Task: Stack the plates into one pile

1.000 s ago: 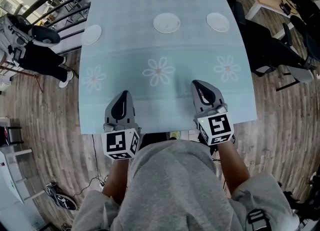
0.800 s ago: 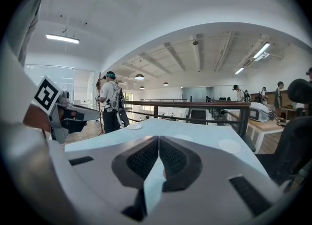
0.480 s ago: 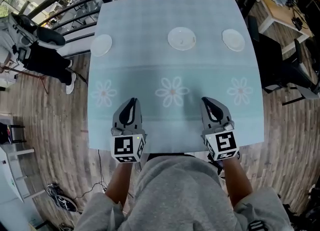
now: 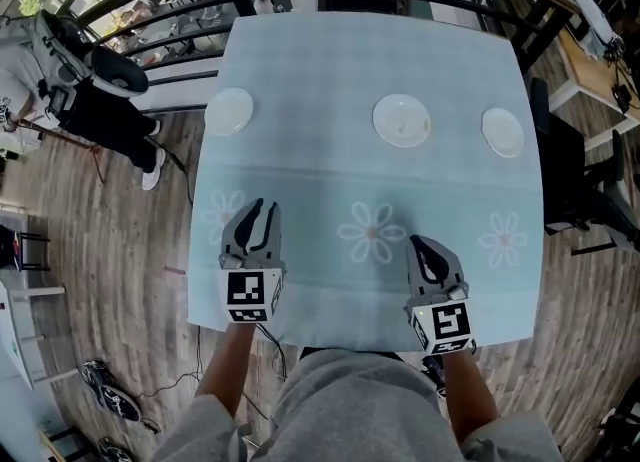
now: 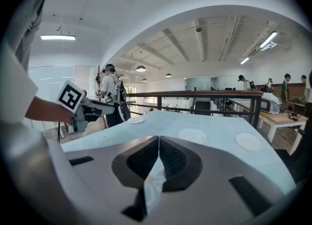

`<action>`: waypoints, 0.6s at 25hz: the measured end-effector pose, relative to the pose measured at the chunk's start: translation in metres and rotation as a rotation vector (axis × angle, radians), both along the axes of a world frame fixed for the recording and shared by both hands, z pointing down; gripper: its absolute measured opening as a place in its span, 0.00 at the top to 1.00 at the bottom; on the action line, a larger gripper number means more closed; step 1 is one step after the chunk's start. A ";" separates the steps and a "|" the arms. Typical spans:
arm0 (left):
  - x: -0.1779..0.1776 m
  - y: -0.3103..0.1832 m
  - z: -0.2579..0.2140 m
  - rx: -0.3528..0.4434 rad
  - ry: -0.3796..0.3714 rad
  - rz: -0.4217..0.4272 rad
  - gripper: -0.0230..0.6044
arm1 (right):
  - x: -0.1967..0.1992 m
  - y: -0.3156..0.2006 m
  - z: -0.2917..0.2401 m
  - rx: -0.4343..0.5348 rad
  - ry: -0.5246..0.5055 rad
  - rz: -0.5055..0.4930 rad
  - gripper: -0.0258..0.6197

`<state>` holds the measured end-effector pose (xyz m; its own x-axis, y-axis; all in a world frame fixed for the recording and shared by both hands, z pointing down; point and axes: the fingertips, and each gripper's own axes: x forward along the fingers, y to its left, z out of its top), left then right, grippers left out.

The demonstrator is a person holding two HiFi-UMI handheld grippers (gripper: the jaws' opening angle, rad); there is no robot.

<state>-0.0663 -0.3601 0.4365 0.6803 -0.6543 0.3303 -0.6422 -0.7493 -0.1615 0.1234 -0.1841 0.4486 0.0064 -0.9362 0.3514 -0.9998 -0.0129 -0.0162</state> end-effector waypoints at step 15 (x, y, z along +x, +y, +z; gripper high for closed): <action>-0.031 -0.188 0.106 0.167 -0.416 0.031 0.82 | -0.036 -0.082 0.049 -0.098 0.023 -0.125 0.92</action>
